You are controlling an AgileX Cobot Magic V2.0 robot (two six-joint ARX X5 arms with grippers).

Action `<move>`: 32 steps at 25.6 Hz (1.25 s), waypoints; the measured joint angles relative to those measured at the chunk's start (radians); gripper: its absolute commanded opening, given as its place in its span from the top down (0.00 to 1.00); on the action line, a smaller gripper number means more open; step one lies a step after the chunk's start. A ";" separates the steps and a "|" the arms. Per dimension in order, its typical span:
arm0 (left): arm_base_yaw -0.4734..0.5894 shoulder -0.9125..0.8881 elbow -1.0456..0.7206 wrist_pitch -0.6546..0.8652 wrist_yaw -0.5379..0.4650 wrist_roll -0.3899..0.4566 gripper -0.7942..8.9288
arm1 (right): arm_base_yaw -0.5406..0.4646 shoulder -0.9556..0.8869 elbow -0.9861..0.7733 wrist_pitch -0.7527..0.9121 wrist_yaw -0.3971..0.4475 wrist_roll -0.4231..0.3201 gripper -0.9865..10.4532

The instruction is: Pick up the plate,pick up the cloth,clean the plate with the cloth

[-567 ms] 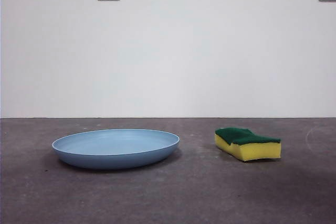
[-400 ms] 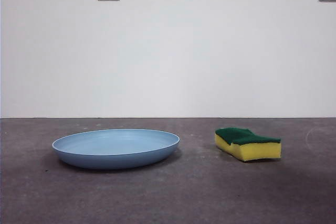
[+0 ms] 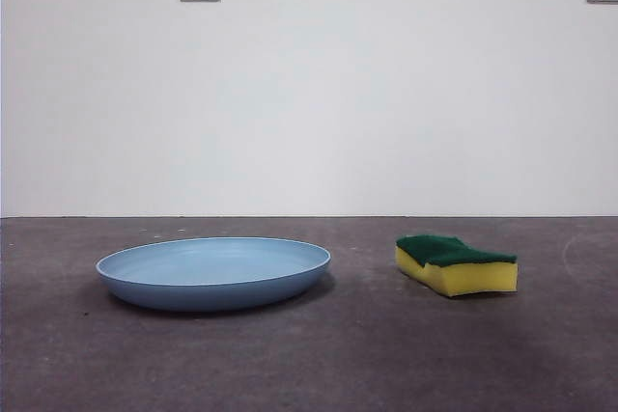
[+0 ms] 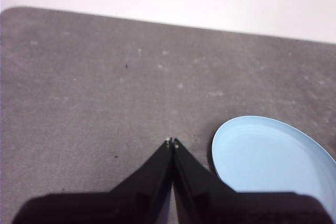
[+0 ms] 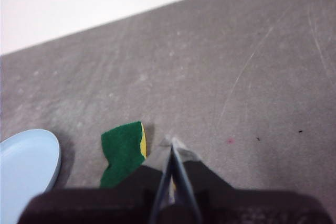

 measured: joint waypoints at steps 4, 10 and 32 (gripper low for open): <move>0.000 0.159 0.119 -0.059 0.055 0.000 0.92 | 0.000 0.148 0.114 -0.062 -0.082 -0.031 0.91; 0.000 0.388 0.256 -0.118 0.211 0.012 0.92 | 0.000 0.352 0.254 -0.169 -0.193 -0.114 0.91; -0.100 1.145 0.666 -0.160 0.255 0.012 0.50 | 0.000 0.536 0.368 -0.251 -0.199 -0.158 0.47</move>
